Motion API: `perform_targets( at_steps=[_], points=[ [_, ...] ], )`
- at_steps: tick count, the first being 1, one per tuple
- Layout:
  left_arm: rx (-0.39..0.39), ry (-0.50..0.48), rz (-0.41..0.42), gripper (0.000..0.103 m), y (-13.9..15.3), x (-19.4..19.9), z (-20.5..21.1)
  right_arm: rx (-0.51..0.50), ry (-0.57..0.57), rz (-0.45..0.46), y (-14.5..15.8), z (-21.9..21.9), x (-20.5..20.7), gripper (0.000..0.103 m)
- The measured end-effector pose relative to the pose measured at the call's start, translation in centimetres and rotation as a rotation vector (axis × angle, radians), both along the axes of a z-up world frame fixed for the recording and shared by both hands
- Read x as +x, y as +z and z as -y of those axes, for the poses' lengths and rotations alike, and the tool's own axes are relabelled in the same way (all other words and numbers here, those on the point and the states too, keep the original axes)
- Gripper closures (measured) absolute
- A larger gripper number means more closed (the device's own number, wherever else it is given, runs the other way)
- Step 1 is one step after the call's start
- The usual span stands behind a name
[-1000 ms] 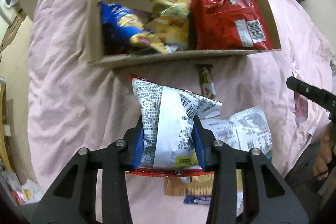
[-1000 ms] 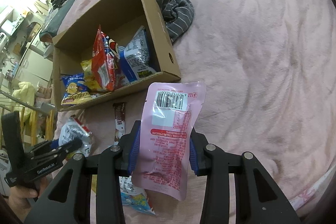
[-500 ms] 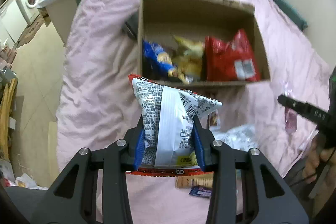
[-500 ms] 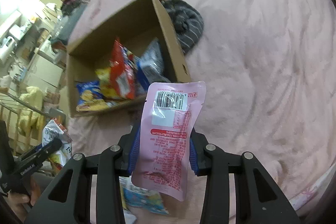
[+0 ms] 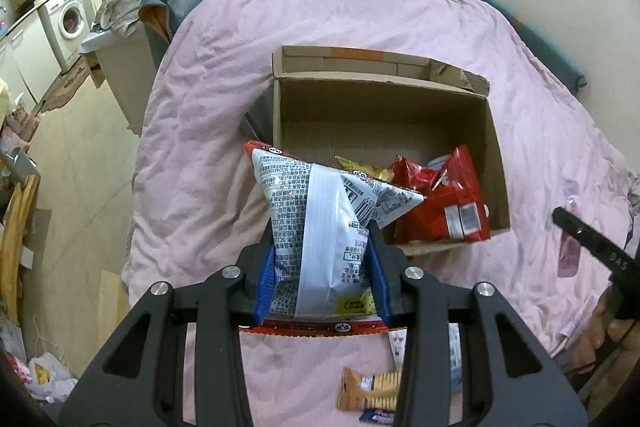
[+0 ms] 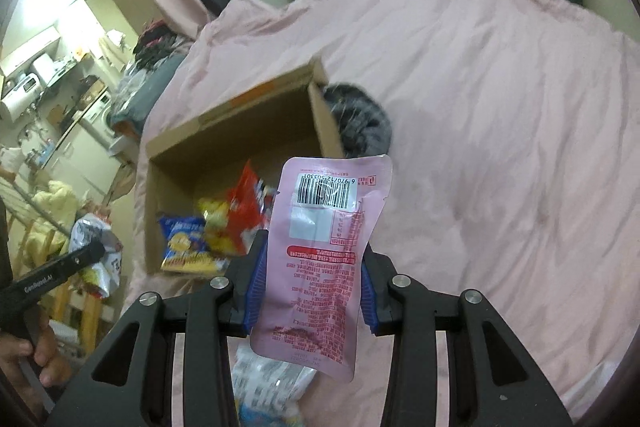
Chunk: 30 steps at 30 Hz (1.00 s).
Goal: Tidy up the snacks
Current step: 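Carry the pink packet and white-blue bag over the box with both tools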
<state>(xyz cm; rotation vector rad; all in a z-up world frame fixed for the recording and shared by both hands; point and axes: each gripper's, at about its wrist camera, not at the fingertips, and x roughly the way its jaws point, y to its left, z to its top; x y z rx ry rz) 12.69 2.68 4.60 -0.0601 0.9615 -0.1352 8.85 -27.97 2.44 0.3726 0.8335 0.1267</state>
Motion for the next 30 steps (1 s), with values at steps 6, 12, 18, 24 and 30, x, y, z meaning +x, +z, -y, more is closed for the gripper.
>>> perform_targets(
  at_steps=[6,12,18,24,30],
  points=[
    [0.019,0.011,0.009,0.068,-0.9,2.4,0.0,0.009,0.023,0.028,0.3,-0.4,2.1,0.062],
    [0.007,0.016,0.021,0.068,-1.5,4.9,0.5,-0.049,0.213,0.072,0.5,-5.3,5.7,0.062],
    [-0.011,0.016,0.016,0.068,-3.2,7.7,1.4,-0.221,0.291,-0.036,-2.9,-9.6,10.5,0.062],
    [-0.032,-0.007,-0.010,0.068,-5.5,9.6,2.1,-0.260,0.274,-0.191,-7.1,-9.6,13.7,0.062],
    [-0.031,-0.028,0.019,0.067,-5.7,9.9,2.6,-0.227,0.243,-0.118,-5.6,-9.0,13.7,0.061]
  ],
)
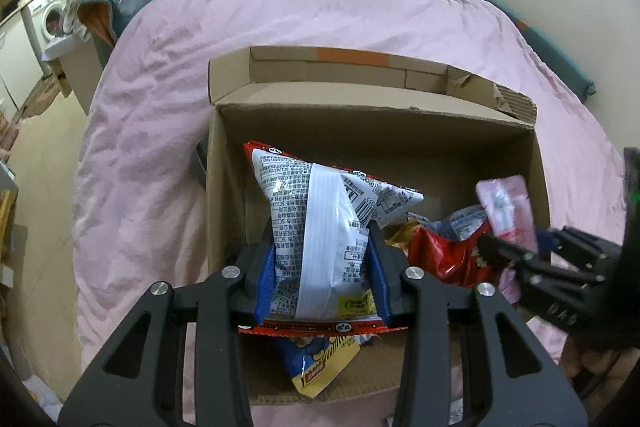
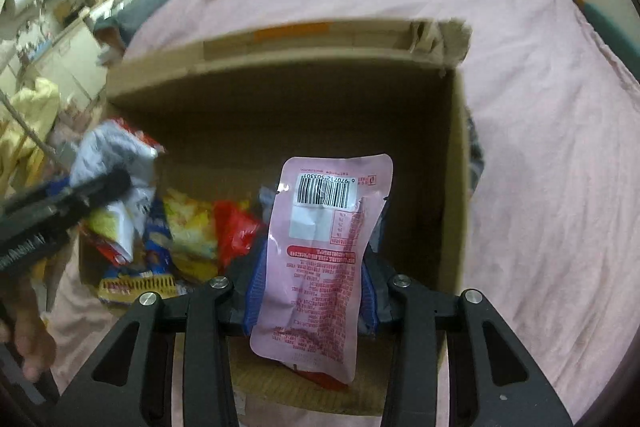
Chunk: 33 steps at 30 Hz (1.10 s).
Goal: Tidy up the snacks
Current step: 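Carry the pink packet and white-blue bag over the box with both tools, then open both tools to drop the pink packet and white-blue bag into the box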
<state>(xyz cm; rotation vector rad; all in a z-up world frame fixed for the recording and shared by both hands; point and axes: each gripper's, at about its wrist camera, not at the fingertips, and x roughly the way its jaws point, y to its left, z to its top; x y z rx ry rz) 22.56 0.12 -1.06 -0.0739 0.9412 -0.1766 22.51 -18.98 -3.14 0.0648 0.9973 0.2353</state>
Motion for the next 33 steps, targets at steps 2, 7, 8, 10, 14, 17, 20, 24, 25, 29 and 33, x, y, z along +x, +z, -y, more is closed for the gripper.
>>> perform_targets(
  at_steps=[2,7,8,10,14,17,20,24,25,29,33],
  points=[
    [-0.009,0.009,0.005,0.067,-0.1,0.0,-0.2,0.024,-0.024,0.016,0.5,0.5,0.2,0.061],
    [-0.022,0.018,0.007,0.067,-0.1,0.1,-0.2,0.102,-0.063,0.042,1.0,1.5,0.1,0.057],
    [-0.023,0.020,0.004,0.066,-0.1,0.1,-0.2,0.110,-0.067,0.046,1.2,1.7,0.0,0.056],
    [-0.028,0.026,-0.011,0.065,-0.4,0.1,-0.2,0.141,-0.066,0.046,1.3,2.0,0.1,0.051],
    [-0.055,0.038,-0.039,0.065,-0.8,0.2,-0.6,0.190,-0.075,0.057,1.7,3.2,-0.2,0.037],
    [-0.058,0.042,-0.043,0.064,-0.7,0.1,-0.7,0.198,-0.078,0.067,1.9,3.1,-0.4,0.021],
    [-0.042,0.032,-0.042,0.063,-0.6,0.0,-0.4,0.209,-0.070,0.071,2.1,3.1,-0.4,0.015],
    [-0.015,0.064,-0.003,0.028,0.0,-0.5,-0.6,0.177,-0.062,0.096,2.5,2.8,-0.6,0.010],
    [-0.021,0.073,0.007,0.023,0.2,-0.5,-0.7,0.176,-0.062,0.099,2.6,2.8,-0.7,0.009],
    [-0.038,0.091,0.021,0.014,0.7,-0.6,-1.1,0.183,-0.070,0.112,2.9,3.1,-0.7,0.006],
    [-0.037,0.097,0.031,0.014,0.9,-0.6,-1.3,0.196,-0.098,0.117,3.1,3.9,-0.9,0.006]
  ],
)
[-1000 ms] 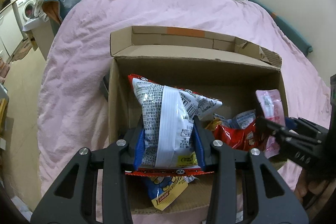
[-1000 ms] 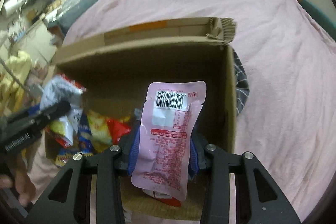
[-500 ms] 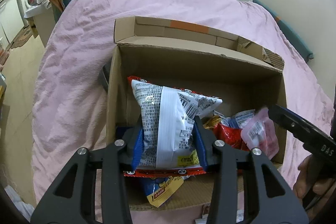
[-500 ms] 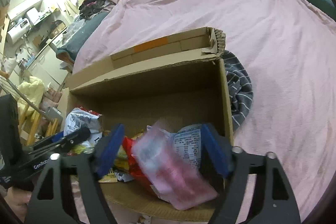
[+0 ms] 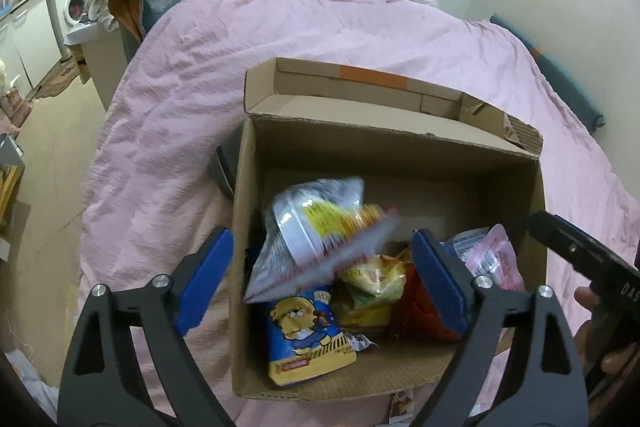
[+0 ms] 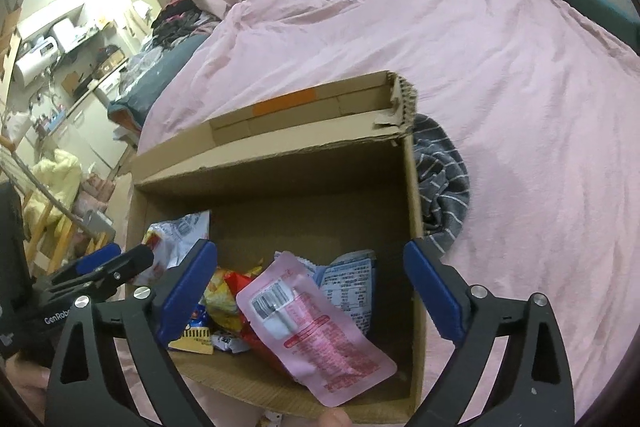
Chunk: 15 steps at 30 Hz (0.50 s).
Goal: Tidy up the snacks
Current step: 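Open both tools to drop the pink packet and white-blue bag into the box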
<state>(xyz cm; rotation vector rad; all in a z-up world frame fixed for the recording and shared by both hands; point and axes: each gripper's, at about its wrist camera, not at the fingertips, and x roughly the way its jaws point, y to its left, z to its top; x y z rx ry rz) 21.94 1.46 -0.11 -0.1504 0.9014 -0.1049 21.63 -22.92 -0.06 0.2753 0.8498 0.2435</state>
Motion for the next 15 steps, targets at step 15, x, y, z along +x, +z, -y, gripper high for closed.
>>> perform_targets(
  at_steps=[15],
  points=[
    [-0.006,0.010,0.053,0.014,2.3,-3.0,-1.5,0.105,-0.092,0.026,2.6,3.4,-3.3,0.006]
  ],
)
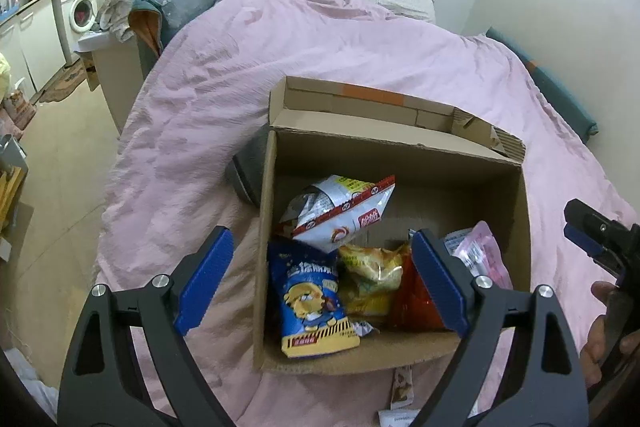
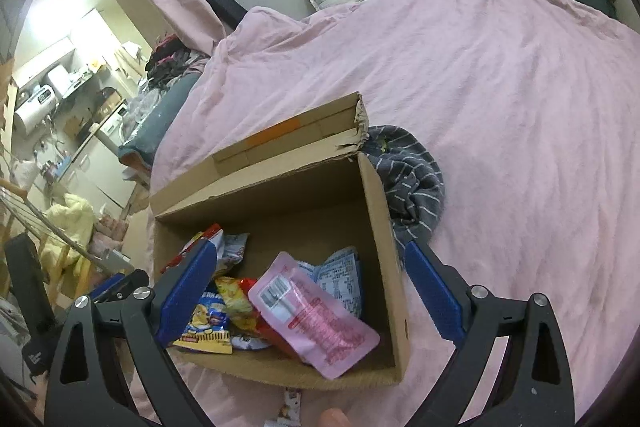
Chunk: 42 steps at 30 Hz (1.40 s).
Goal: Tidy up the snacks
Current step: 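Open both tools to drop the pink packet and white-blue bag into the box, then move both open tools back toward the remaining snack pile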
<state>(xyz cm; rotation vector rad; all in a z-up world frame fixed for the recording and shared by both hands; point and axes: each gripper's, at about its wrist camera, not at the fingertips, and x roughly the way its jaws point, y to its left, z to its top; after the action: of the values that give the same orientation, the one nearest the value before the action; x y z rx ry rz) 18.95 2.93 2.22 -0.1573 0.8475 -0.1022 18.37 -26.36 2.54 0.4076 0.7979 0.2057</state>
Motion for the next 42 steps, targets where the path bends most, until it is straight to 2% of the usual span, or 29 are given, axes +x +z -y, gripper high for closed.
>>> perform_targets(
  at_steps=[6,10,16,20,23,25,27,30,33,36,41,42],
  points=[
    [0.017,0.010,0.007,0.014,0.5,-1.7,-0.8,-0.002,-0.003,-0.019,0.0,0.1,-1.6,0.006],
    [0.005,0.014,-0.017,0.014,0.3,-2.9,-1.2,0.017,0.000,-0.056,-0.5,0.2,-3.2,0.006],
    [-0.003,-0.005,-0.068,0.014,-0.4,-5.3,-0.7,0.030,0.027,-0.151,-2.1,-0.4,-6.0,0.006],
    [0.016,-0.024,-0.114,0.014,-1.4,-7.1,-0.3,0.014,0.038,-0.257,-4.2,-1.0,-7.6,0.006],
    [0.036,-0.038,-0.191,0.014,-3.1,-8.8,0.1,0.028,0.047,-0.404,-7.1,-1.3,-8.6,0.006],
    [0.046,-0.065,-0.280,0.014,-5.1,-9.9,0.5,0.055,0.059,-0.485,-8.9,-1.4,-9.2,0.006],
    [0.029,-0.101,-0.365,0.014,-6.9,-11.0,1.1,0.044,0.061,-0.506,-9.5,-1.6,-9.8,0.006],
    [-0.010,-0.180,-0.497,0.014,-9.6,-12.5,2.4,-0.010,0.069,-0.490,-9.3,-1.8,-10.2,0.006],
    [-0.014,-0.227,-0.589,0.014,-12.2,-13.7,3.8,-0.015,0.069,-0.498,-9.7,-1.4,-10.9,0.006],
    [-0.009,-0.251,-0.628,0.014,-13.9,-14.0,5.1,-0.012,0.078,-0.525,-10.4,-1.1,-11.4,0.006],
    [0.012,-0.266,-0.605,0.016,-14.5,-13.9,6.5,-0.028,0.091,-0.525,-10.7,-1.3,-12.2,0.006],
    [0.006,-0.269,-0.601,0.026,-14.4,-14.0,6.6,-0.026,0.091,-0.527,-10.8,-1.3,-12.3,0.006]
  ],
)
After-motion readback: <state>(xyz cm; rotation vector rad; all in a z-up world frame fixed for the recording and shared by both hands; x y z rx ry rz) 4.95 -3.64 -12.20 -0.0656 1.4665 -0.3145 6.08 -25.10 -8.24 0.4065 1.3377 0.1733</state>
